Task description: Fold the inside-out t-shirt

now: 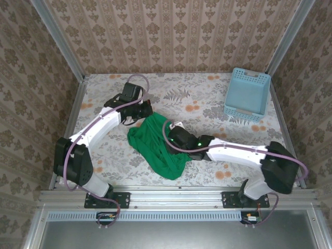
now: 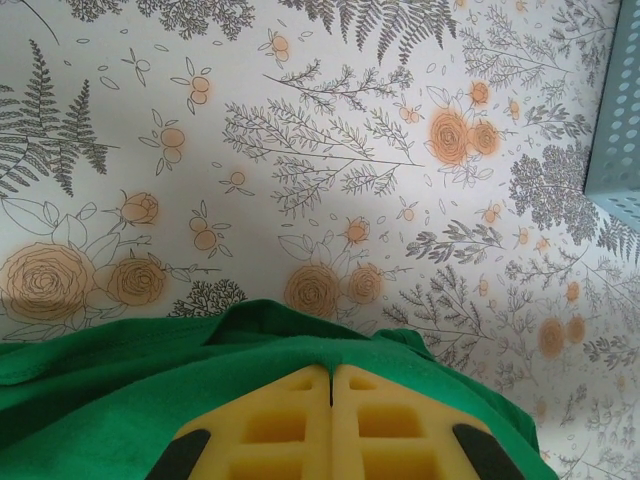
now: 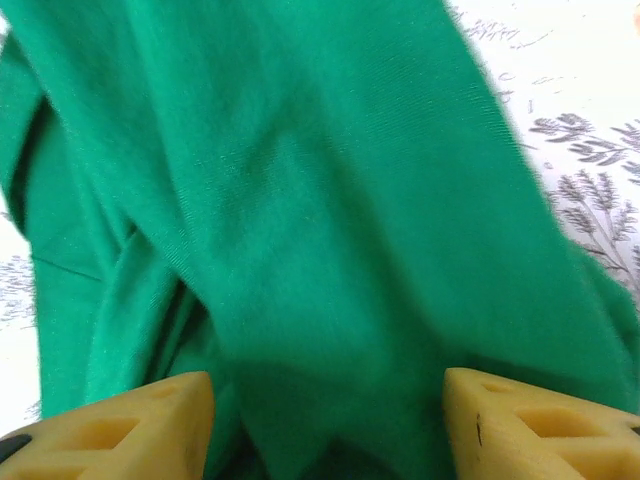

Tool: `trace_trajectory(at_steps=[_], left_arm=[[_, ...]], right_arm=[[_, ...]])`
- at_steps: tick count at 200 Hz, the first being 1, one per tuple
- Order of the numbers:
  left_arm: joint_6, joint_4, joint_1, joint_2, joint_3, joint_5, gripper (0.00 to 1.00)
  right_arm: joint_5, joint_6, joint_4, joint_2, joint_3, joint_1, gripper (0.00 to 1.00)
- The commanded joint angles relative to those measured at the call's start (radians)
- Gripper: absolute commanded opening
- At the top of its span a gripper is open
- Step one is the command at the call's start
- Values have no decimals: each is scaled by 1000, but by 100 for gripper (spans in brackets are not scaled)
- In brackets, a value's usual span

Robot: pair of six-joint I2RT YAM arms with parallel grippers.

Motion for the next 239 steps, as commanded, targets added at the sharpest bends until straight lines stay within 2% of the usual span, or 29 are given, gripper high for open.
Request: trace_trajectory(at_steps=[1,15,31,38,60,77,105,128,142,163,180,213,239], left_arm=[[9,-21,-1,-36,45,21,0],[10,-27,-1,-37,56,22,0],[22,-42,-1,-32,79,15,0],[33,-58,1,-26,97,3,0],[78,-97,8,16,163,-31,0],[111,-131,8,75,215,-35,0],[123,-143,-5,86,191,-58,27],[112,-136,-77,-53,65,-174,54],[81,-104,-134,-164,-46,-202,61],[13,-74,-205,-278,-207,-189,62],[-45,-29,-260,-309,-316,-160,61],[-114,118,-312,-210,-430,-83,59],[-138,234,-328,-105,-442,-39,52]], right_arm=[[56,-18,-13,84,88,-15,56],[61,-10,-22,97,107,-29,40],[32,-22,-13,48,101,-30,9],[-17,-29,2,7,90,-29,0],[-210,0,107,-180,14,-28,0],[-274,77,214,-300,-67,-36,0],[-320,188,344,-379,-194,-91,0],[-318,236,446,-382,-282,-108,0],[-317,245,477,-374,-311,-110,0],[-304,257,514,-366,-356,-109,0],[-300,256,514,-365,-381,-108,0],[-238,269,485,-407,-441,-102,0],[-142,300,405,-452,-485,-93,0]])
